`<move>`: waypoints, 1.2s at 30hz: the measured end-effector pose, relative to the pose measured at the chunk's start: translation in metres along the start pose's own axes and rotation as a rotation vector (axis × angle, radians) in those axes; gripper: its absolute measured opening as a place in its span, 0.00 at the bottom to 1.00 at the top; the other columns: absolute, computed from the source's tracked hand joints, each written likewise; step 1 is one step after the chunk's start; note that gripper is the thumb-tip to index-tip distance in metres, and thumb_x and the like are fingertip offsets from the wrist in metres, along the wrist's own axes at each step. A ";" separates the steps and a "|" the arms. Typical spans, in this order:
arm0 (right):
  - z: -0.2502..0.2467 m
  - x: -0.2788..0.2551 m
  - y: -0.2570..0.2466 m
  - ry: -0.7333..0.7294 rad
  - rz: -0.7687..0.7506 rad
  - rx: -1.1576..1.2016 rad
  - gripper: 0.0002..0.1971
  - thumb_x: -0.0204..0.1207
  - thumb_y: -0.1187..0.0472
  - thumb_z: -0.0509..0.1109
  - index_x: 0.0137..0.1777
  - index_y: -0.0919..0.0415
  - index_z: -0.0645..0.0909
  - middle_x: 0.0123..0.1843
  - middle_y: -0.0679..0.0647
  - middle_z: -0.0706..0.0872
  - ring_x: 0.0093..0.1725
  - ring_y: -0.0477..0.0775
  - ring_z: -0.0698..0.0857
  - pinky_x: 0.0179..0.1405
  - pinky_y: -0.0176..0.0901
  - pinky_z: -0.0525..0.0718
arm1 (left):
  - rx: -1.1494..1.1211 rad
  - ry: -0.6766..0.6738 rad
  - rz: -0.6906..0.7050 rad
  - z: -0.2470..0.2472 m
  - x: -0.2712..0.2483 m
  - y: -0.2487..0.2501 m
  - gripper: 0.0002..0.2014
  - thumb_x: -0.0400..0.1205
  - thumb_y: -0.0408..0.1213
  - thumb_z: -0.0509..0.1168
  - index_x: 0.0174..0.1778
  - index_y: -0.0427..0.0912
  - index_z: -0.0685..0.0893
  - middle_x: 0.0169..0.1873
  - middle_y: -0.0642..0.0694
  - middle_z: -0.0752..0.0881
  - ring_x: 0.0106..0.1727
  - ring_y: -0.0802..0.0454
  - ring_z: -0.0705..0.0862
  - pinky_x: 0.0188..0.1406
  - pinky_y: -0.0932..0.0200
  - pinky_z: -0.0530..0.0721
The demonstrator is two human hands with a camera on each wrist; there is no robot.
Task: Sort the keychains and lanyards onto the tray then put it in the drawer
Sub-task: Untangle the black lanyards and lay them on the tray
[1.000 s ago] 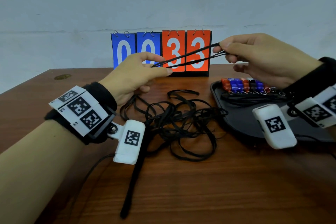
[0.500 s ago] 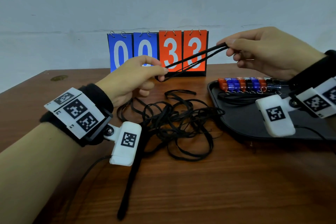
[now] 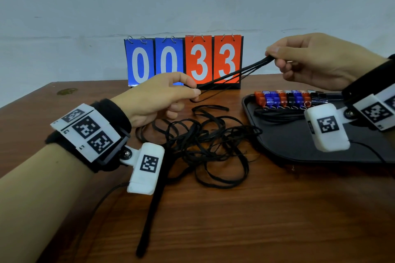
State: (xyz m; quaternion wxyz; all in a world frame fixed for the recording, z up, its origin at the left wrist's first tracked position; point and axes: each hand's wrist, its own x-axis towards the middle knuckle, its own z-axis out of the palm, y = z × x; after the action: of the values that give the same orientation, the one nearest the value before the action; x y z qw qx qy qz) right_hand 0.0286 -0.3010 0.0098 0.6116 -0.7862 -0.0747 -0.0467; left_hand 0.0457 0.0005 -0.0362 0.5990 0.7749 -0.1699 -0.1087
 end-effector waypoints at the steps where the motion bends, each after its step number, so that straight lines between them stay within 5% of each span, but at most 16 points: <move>1: -0.001 0.000 0.000 -0.009 0.002 0.012 0.08 0.77 0.55 0.74 0.48 0.60 0.87 0.30 0.47 0.81 0.32 0.42 0.76 0.32 0.28 0.80 | 0.002 -0.006 0.004 0.001 0.000 0.001 0.05 0.86 0.32 0.69 0.54 0.42 0.80 0.30 0.52 0.85 0.22 0.58 0.65 0.19 0.66 0.67; 3: -0.001 0.001 0.000 -0.018 0.002 0.039 0.11 0.73 0.54 0.75 0.48 0.61 0.87 0.30 0.47 0.81 0.31 0.42 0.76 0.32 0.29 0.81 | 0.004 -0.018 0.014 0.002 -0.001 0.001 0.04 0.87 0.32 0.68 0.54 0.42 0.79 0.23 0.57 0.80 0.23 0.58 0.65 0.19 0.66 0.67; 6: -0.003 0.001 -0.002 -0.007 0.012 0.075 0.11 0.72 0.53 0.75 0.47 0.61 0.87 0.30 0.47 0.82 0.30 0.41 0.77 0.32 0.29 0.81 | -0.007 -0.025 0.021 0.004 -0.003 0.001 0.05 0.86 0.32 0.69 0.55 0.42 0.80 0.25 0.56 0.80 0.24 0.57 0.65 0.19 0.66 0.67; 9: -0.007 0.002 -0.002 0.017 0.034 0.112 0.10 0.75 0.53 0.75 0.47 0.60 0.86 0.31 0.47 0.82 0.30 0.41 0.77 0.32 0.29 0.81 | -0.044 -0.048 0.024 0.004 -0.004 0.003 0.07 0.85 0.34 0.70 0.57 0.43 0.83 0.49 0.48 0.92 0.27 0.58 0.71 0.22 0.66 0.70; 11: -0.010 0.002 -0.002 0.044 0.039 0.094 0.10 0.75 0.53 0.75 0.47 0.59 0.86 0.31 0.46 0.82 0.30 0.41 0.77 0.31 0.28 0.81 | -0.114 -0.133 0.028 0.002 -0.005 0.005 0.12 0.84 0.35 0.70 0.63 0.43 0.85 0.64 0.48 0.90 0.32 0.58 0.79 0.26 0.67 0.75; 14: -0.017 0.001 -0.001 0.086 0.036 -0.016 0.11 0.77 0.50 0.74 0.47 0.58 0.86 0.32 0.46 0.83 0.30 0.41 0.79 0.30 0.29 0.81 | -0.142 -0.267 0.017 -0.003 -0.004 0.007 0.18 0.82 0.41 0.70 0.70 0.46 0.87 0.72 0.51 0.86 0.46 0.56 0.88 0.44 0.61 0.83; 16: -0.024 -0.001 -0.002 0.102 0.051 -0.137 0.14 0.78 0.45 0.73 0.48 0.57 0.86 0.33 0.46 0.85 0.31 0.42 0.82 0.31 0.30 0.81 | -0.093 -0.295 -0.009 -0.005 -0.004 0.007 0.18 0.84 0.44 0.70 0.70 0.47 0.88 0.72 0.52 0.85 0.50 0.54 0.89 0.38 0.64 0.83; 23: -0.042 -0.001 -0.001 0.174 0.178 -0.465 0.20 0.82 0.41 0.67 0.50 0.58 0.88 0.41 0.51 0.89 0.38 0.48 0.89 0.35 0.37 0.78 | 0.158 -0.342 -0.071 -0.001 -0.005 0.000 0.16 0.83 0.45 0.67 0.63 0.43 0.91 0.62 0.48 0.91 0.38 0.56 0.83 0.23 0.68 0.74; 28: -0.056 0.005 0.008 0.232 0.245 -0.736 0.22 0.84 0.42 0.65 0.47 0.61 0.88 0.40 0.55 0.92 0.43 0.54 0.92 0.35 0.41 0.79 | 0.288 -0.434 -0.103 -0.002 -0.010 0.004 0.16 0.88 0.46 0.63 0.65 0.48 0.91 0.35 0.46 0.88 0.26 0.57 0.75 0.24 0.64 0.68; 31: -0.059 0.007 0.014 0.177 0.349 -0.931 0.23 0.83 0.41 0.66 0.45 0.62 0.90 0.34 0.52 0.93 0.36 0.53 0.91 0.32 0.40 0.80 | 0.369 -0.544 -0.156 -0.003 -0.013 0.005 0.16 0.86 0.50 0.64 0.66 0.57 0.90 0.42 0.40 0.89 0.28 0.51 0.72 0.24 0.61 0.65; 33: -0.059 0.007 0.015 0.137 0.406 -0.985 0.24 0.83 0.41 0.66 0.45 0.62 0.90 0.33 0.51 0.93 0.32 0.52 0.89 0.29 0.38 0.79 | 0.404 -0.569 -0.155 -0.001 -0.015 0.007 0.15 0.86 0.49 0.65 0.64 0.55 0.91 0.56 0.39 0.91 0.29 0.51 0.75 0.20 0.64 0.68; 36: -0.059 0.006 0.014 0.093 0.451 -1.050 0.26 0.84 0.40 0.64 0.46 0.62 0.90 0.36 0.54 0.94 0.38 0.61 0.92 0.30 0.39 0.79 | 0.453 -0.581 -0.129 0.006 -0.017 0.008 0.15 0.88 0.41 0.63 0.46 0.55 0.96 0.68 0.55 0.87 0.26 0.61 0.82 0.22 0.71 0.73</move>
State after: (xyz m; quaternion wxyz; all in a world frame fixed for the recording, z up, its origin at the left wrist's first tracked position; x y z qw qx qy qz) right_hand 0.0376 -0.3612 0.0121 0.1366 -0.9782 0.1550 0.0197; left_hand 0.0269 0.0003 -0.0307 0.3311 0.8337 -0.3034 -0.3213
